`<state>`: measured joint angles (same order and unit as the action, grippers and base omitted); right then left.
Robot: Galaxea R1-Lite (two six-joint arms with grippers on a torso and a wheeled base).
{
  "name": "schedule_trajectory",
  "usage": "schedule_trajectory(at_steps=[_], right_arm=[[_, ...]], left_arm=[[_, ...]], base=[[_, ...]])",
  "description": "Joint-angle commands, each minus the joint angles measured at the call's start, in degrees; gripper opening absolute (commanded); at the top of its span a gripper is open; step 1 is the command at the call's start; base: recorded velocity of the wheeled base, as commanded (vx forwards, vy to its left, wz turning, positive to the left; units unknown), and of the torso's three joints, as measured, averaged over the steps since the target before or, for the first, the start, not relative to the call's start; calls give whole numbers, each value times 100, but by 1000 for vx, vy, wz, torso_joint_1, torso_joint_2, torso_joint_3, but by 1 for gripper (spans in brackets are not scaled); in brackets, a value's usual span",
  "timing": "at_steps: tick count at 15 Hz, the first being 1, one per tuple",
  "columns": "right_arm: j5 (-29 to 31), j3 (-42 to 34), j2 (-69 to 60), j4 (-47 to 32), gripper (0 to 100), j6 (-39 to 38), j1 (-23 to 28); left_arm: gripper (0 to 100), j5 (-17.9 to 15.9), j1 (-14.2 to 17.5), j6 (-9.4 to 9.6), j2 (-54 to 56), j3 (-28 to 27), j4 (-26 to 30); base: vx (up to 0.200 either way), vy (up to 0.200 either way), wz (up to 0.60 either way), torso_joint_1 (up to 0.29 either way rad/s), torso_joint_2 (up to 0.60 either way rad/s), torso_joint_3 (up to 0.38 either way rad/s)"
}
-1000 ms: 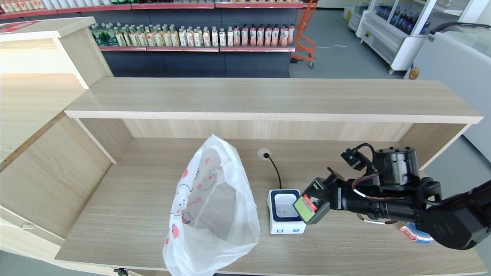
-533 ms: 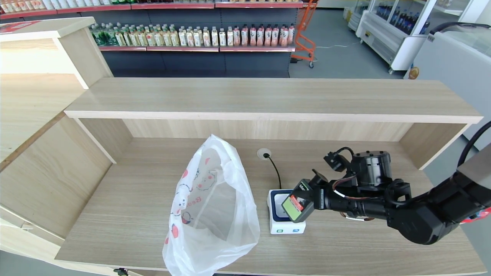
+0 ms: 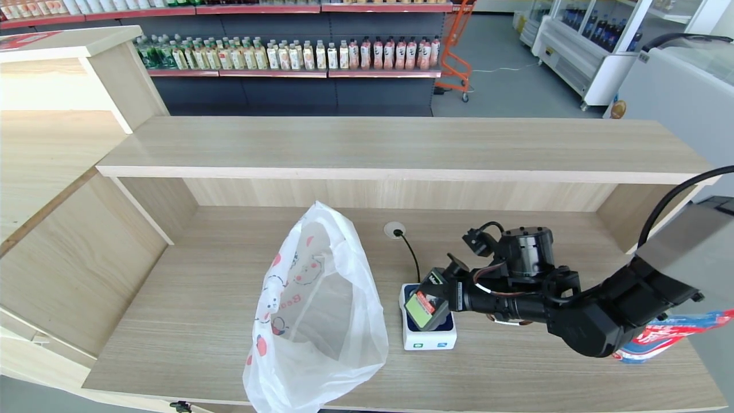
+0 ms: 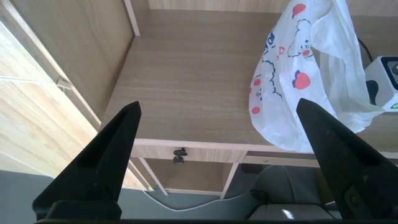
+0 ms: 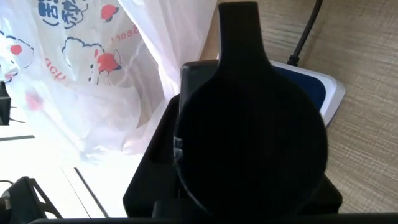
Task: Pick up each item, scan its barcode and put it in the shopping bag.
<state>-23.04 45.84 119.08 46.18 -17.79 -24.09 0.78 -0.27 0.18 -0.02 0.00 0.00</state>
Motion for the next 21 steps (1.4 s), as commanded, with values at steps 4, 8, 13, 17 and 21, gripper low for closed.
schedule_trajectory(at_steps=[4,8,13,17,21], right_arm=[[10,48,1,-21,0,-32,1],[10,-303,-992,-65,0,-243,335],[10,-1376,-2134,-30,0,443,827],[10,-1736,-2767,-56,0,583,827],[10,-1894,-2952,-65,0,610,827]], left_arm=[[100,1,0,-1,2,0,0],[100,1,0,-1,2,0,0],[100,1,0,-9,2,0,0],[100,1,0,-9,2,0,0],[100,-8,0,-18,2,0,0]], base=[[0,0,0,0,0,0],[0,0,0,0,0,0],[-120,0,0,2,0,2],[0,0,0,0,0,0],[0,150,0,2,2,1]])
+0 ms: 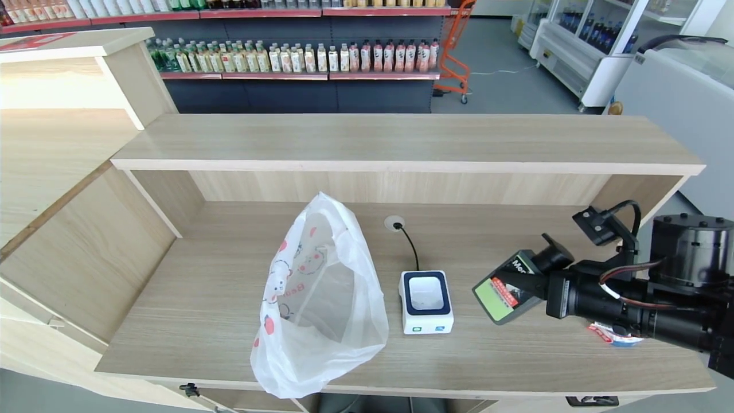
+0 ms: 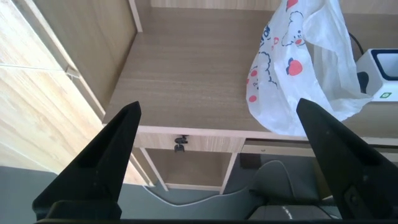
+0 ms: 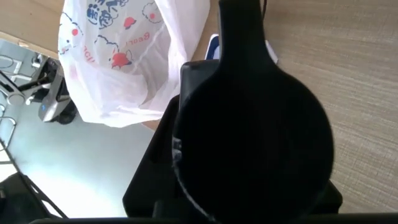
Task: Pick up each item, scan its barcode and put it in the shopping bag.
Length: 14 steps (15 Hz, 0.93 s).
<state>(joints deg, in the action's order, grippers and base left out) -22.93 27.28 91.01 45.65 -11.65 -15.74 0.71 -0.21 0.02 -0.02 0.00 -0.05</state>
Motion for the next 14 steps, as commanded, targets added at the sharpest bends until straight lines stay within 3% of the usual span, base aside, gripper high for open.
schedule_trajectory(at_steps=[1,4,9,14], right_arm=[[-10,-39,-154,-13,0,-4,-17],[-45,23,-145,-13,0,-12,-87],[-36,295,443,-13,0,76,-509],[-27,1051,1779,31,0,735,-755]], left_arm=[[100,8,-6,-2,2,0,5],[100,8,-6,15,2,0,5],[100,8,-6,-2,2,0,5],[100,8,-6,-2,2,0,5]], base=[[0,200,0,12,2,2],[0,200,0,7,9,-4],[0,0,0,0,0,0],[0,0,0,0,0,0]])
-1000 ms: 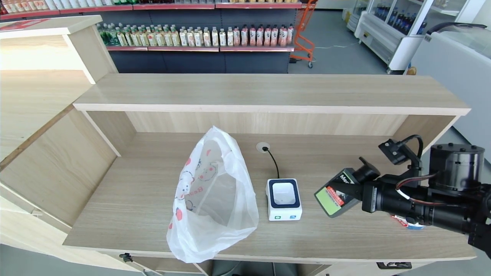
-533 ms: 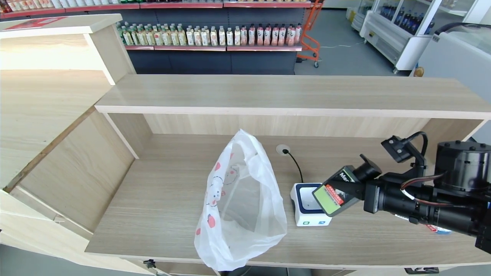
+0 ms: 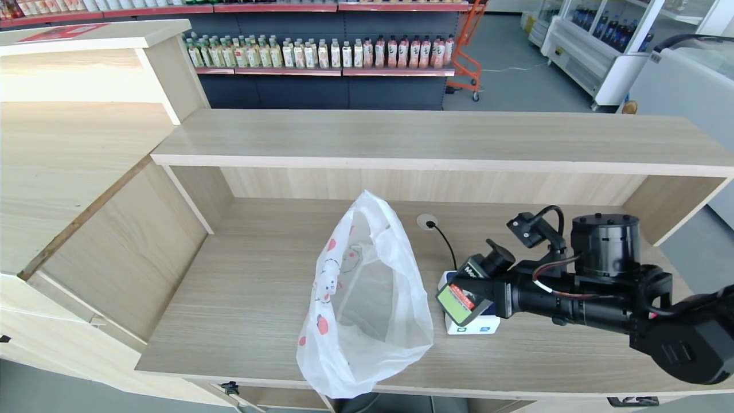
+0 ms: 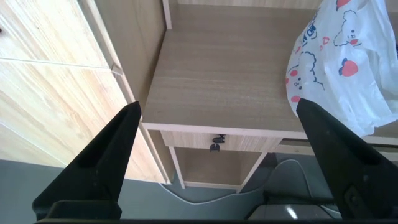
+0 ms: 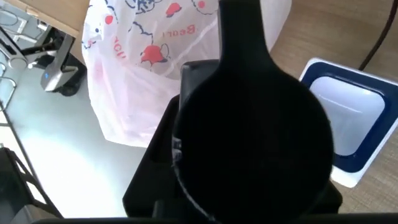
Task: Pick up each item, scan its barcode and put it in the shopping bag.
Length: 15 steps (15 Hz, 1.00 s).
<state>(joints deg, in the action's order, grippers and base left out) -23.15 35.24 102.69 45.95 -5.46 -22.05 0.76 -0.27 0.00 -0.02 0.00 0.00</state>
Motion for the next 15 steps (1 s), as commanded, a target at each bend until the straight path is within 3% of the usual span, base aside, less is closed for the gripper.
schedule_trajectory(at_steps=[1,9,11,15], right_arm=[[-5,475,910,11,0,326,-256],[21,2479,2633,2,0,1662,-897],[21,3015,3081,2,0,2348,-959],[21,3472,3433,-16,0,3051,-985]], left_arm=[[100,4,0,0,2,0,0],[100,4,0,0,2,0,0],[100,4,0,0,2,0,0],[100,4,0,0,2,0,0]], base=[[0,0,0,0,0,0],[0,0,0,0,0,0],[0,0,0,0,0,0],[0,0,0,0,0,0]])
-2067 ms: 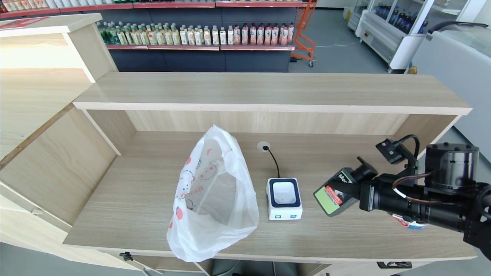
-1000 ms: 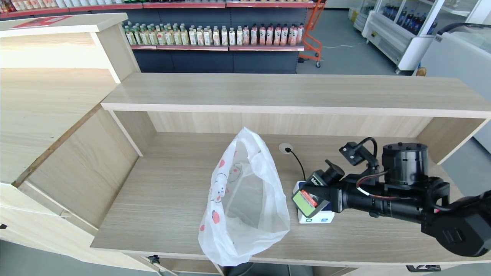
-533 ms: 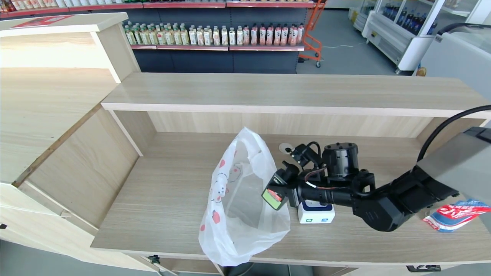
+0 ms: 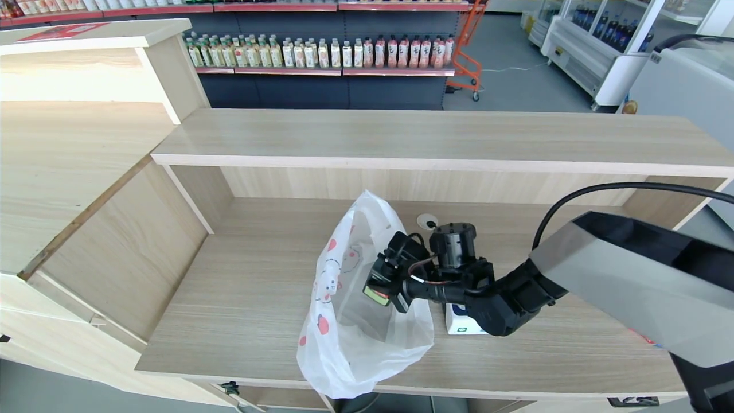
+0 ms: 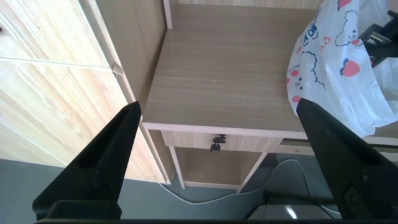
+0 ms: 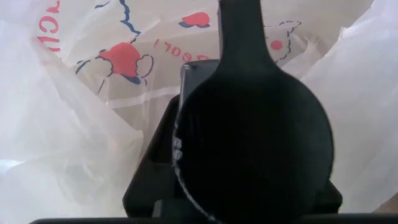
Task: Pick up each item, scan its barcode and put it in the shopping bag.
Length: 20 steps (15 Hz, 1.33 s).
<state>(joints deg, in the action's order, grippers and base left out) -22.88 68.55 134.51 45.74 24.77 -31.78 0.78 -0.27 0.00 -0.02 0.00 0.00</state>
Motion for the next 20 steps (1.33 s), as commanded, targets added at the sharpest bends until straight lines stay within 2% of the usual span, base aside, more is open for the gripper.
schedule_trajectory(at_steps=[1,2,3,7,11,14,16,18,20], right_arm=[[3,212,313,14,0,89,-12],[3,273,348,14,0,142,-21],[3,317,392,23,100,142,-21],[3,291,233,-12,100,-95,-12],[12,-298,-848,-171,100,-2442,5],[12,-720,-1779,-865,100,-3725,278],[3,-1195,-2447,-909,100,-4437,471],[-6,-1819,-3370,-909,100,-4771,691],[65,-2566,-4346,-891,100,-4490,1209]], left_arm=[[100,1,0,0,2,0,0],[100,1,0,0,2,0,0],[100,1,0,0,2,0,0],[100,1,0,-9,2,0,0],[100,1,0,-9,2,0,0],[100,1,0,0,2,0,0],[100,1,0,-9,2,0,0],[100,1,0,-9,2,0,0],[100,1,0,-9,2,0,0]], base=[[0,0,0,0,0,0],[0,0,0,0,0,0],[0,0,0,0,0,0],[0,0,0,0,0,0],[0,0,0,0,0,0],[0,0,0,0,0,0],[0,0,0,0,0,0],[0,0,0,0,0,0],[0,0,0,0,0,0]])
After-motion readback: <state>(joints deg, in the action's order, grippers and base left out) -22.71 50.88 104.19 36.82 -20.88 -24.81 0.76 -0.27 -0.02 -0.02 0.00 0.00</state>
